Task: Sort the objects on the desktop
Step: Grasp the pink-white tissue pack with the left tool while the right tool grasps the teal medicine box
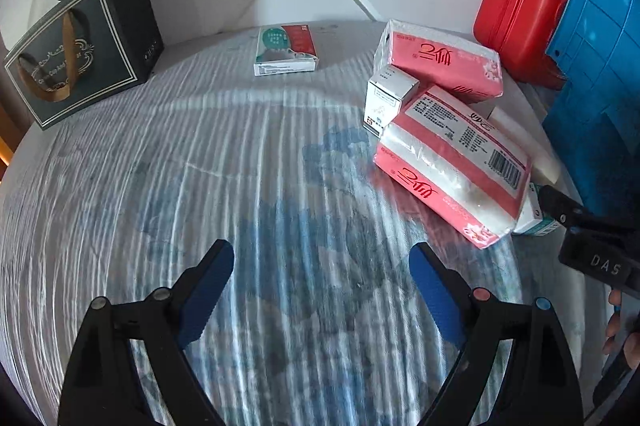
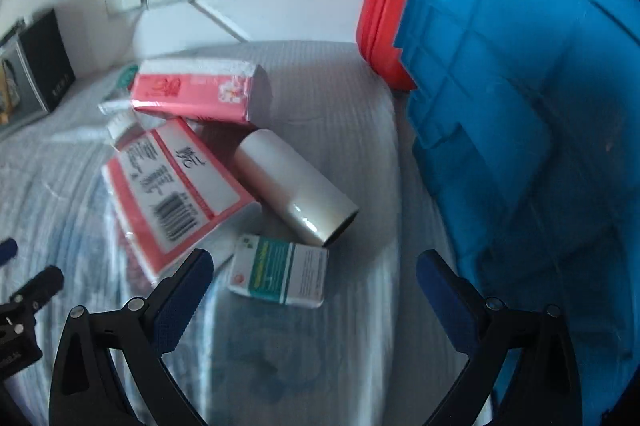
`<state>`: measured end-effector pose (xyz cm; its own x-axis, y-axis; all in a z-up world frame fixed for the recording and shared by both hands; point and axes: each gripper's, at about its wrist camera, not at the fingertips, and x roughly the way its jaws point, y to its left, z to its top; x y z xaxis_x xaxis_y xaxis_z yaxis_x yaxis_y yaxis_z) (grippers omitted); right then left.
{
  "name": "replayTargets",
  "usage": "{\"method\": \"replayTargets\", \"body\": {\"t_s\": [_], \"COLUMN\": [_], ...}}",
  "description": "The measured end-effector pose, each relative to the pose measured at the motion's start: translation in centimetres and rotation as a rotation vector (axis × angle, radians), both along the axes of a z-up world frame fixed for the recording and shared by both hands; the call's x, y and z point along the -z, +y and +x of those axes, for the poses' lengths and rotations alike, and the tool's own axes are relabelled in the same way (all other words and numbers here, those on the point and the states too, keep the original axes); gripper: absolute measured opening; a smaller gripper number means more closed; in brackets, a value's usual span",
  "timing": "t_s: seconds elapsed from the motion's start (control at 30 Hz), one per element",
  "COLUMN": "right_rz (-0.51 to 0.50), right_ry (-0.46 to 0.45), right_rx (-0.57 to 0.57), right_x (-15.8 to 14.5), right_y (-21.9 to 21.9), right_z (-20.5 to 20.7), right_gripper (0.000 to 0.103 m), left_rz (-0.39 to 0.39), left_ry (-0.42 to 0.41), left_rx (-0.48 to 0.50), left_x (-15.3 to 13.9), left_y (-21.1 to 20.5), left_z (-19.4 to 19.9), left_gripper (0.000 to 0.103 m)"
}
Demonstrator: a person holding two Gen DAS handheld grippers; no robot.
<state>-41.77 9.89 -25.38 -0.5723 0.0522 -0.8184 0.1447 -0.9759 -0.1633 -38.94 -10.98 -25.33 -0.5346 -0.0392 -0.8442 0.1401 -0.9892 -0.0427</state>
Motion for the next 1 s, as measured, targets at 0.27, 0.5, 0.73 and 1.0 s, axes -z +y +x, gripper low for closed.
{"method": "replayTargets", "body": {"t_s": [0.27, 0.5, 0.73, 1.0], "right_rz": [-0.129, -0.238, -0.257, -0.276], "right_ry": [-0.037, 0.018, -0.025, -0.037], "right_rx": [-0.239, -0.16, -0.004, 0.033], "right_x": [1.7, -0.6, 0.2, 1.5], "right_y": [-5.7, -2.5, 3.8, 6.0], "right_z": [0.4, 2.8, 4.3, 3.3], "right_gripper": [0.103, 0.103, 0.103, 0.103], "left_rz": [-0.061, 0.001, 0.139, 0.08], "left_ry": [0.011, 0.064, 0.023, -0.139], "left_rx": [-0.099, -0.091, -0.021, -0.027], "left_x": [-0.8, -3.7, -3.7, 1.3], "left_y": [-3.6, -3.1, 3.4, 6.7], "left_z": [0.8, 0.5, -4.9, -9.9], "left_gripper": [0.09, 0.09, 0.09, 0.103]}}
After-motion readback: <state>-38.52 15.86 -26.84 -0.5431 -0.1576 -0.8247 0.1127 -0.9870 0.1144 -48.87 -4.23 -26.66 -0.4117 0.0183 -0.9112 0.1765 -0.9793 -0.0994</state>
